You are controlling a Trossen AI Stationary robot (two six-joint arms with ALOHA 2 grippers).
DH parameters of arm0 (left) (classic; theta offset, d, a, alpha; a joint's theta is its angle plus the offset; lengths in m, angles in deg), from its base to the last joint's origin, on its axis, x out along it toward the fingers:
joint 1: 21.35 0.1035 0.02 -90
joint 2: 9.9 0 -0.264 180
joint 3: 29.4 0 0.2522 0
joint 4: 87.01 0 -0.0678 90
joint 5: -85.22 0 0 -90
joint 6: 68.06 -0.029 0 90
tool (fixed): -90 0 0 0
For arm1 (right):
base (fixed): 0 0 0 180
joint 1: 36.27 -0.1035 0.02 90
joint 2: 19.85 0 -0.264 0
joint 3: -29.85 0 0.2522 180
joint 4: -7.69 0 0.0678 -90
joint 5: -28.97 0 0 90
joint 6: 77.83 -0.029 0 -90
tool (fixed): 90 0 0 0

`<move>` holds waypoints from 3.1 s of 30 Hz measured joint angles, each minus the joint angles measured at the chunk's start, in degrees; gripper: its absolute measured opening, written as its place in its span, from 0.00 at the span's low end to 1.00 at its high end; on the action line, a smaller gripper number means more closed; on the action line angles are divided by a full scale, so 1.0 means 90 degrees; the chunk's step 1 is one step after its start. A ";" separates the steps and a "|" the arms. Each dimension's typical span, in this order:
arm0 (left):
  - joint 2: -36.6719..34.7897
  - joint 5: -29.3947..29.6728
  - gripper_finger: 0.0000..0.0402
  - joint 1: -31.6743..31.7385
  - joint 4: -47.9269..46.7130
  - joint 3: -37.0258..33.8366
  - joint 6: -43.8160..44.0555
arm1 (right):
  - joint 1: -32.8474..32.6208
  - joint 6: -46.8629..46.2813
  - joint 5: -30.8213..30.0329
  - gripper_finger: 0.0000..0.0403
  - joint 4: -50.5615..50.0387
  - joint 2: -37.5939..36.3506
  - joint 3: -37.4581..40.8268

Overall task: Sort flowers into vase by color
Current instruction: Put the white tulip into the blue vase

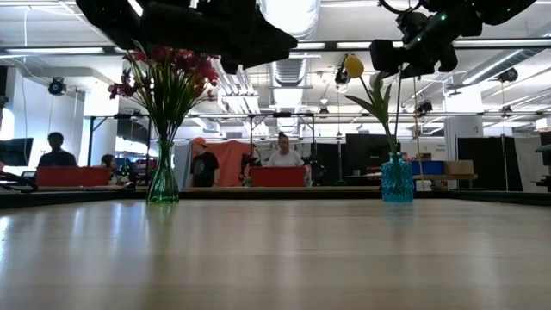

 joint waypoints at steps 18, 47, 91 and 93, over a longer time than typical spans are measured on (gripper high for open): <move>0.0000 0.0000 0.53 0.0000 0.0002 0.0005 -0.0002 | 0.0000 0.0330 -0.0152 0.56 -0.0277 0.0000 -0.0028; 0.0000 0.0112 0.53 0.0000 -0.0050 0.0005 -0.0062 | -0.0214 0.0993 -0.0100 0.04 -0.0525 0.0002 -0.0670; 0.0002 0.0285 0.53 0.0000 -0.0181 0.0005 -0.0077 | -0.0334 0.1040 -0.0315 0.03 -0.0265 0.0409 -0.0857; 0.0002 0.0287 0.53 0.0000 -0.0182 0.0005 -0.0077 | -0.0333 0.1007 -0.0317 0.03 -0.0283 0.0420 -0.0857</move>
